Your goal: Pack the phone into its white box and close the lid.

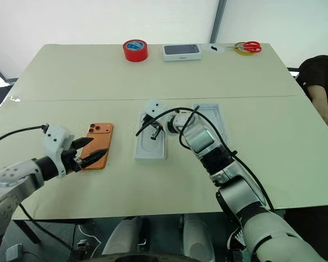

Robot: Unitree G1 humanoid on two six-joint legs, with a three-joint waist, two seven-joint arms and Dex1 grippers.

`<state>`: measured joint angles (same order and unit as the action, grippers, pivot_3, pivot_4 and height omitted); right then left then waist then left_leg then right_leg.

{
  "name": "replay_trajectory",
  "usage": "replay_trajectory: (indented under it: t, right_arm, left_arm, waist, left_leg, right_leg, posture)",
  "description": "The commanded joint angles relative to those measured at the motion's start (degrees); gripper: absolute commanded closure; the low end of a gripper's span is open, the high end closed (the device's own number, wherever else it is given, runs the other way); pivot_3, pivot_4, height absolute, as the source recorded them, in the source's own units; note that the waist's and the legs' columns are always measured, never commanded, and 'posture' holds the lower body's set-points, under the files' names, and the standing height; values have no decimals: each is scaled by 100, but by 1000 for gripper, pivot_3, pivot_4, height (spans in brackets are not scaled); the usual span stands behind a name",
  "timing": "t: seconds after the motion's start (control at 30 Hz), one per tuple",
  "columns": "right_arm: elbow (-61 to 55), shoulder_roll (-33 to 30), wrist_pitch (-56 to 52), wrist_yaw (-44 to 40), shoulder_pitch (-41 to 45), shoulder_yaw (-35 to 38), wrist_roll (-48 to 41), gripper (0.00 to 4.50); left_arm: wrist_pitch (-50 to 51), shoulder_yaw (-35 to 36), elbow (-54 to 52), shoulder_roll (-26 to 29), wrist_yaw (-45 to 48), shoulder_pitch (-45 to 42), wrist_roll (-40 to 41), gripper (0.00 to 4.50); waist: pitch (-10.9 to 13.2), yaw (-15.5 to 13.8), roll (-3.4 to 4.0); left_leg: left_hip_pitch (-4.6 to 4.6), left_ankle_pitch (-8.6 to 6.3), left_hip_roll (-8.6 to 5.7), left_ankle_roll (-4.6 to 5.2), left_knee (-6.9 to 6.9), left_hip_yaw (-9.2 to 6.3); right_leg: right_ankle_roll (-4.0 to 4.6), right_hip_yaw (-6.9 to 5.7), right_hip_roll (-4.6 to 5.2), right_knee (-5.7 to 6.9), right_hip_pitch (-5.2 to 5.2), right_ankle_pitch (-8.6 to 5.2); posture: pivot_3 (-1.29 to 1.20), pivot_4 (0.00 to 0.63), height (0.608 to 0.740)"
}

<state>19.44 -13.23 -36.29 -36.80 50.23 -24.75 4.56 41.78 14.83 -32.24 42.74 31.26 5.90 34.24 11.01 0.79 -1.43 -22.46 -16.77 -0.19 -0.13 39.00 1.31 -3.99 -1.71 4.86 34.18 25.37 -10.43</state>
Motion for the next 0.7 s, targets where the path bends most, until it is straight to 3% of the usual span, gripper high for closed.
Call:
replay_trajectory:
  t: [0.03,0.33,0.53,0.63,0.7]
  right_arm:
    - [175,18,187,131,198,-86,306,4451]
    - [-104,-243,305,-113,53,-234,660,4451]
    - [-772,-163,273,-260,-4,140,379,4451]
    - [-1345,-30,-96,-460,-49,273,81,4500]
    - [-1766,147,-400,-580,-140,198,-113,4500]
  left_arm:
    - [-280,155,-301,77,137,187,-159,1003]
    - [-239,193,-372,-172,-1,212,-59,1003]
    - [519,553,-34,-513,-562,-214,527,1003]
    - [1293,1075,402,-767,-1271,-674,888,121]
    - [1763,1337,579,-801,-1632,-946,1039,49]
  waist:
    - [1,-3,1]
    - [1,-3,1]
    - [2,3,3]
    - [0,3,1]
    - [-1,15,-1]
  left_leg:
    - [0,0,0,0,0,0]
    - [0,-1,0,2,0,-1]
    - [0,-1,1,3,0,-3]
    - [1,-1,5,3,1,-9]
    - [4,-1,5,4,1,-12]
  right_leg:
    - [0,0,0,1,0,0]
    - [-2,-2,-1,1,-2,1]
    - [-10,-3,-5,4,-1,5]
    - [-26,-5,-13,8,-2,14]
    - [-27,-7,-15,12,-2,14]
  posture:
    - [0,150,732]
    - [0,150,732]
    - [0,150,732]
    - [0,150,732]
    - [0,150,732]
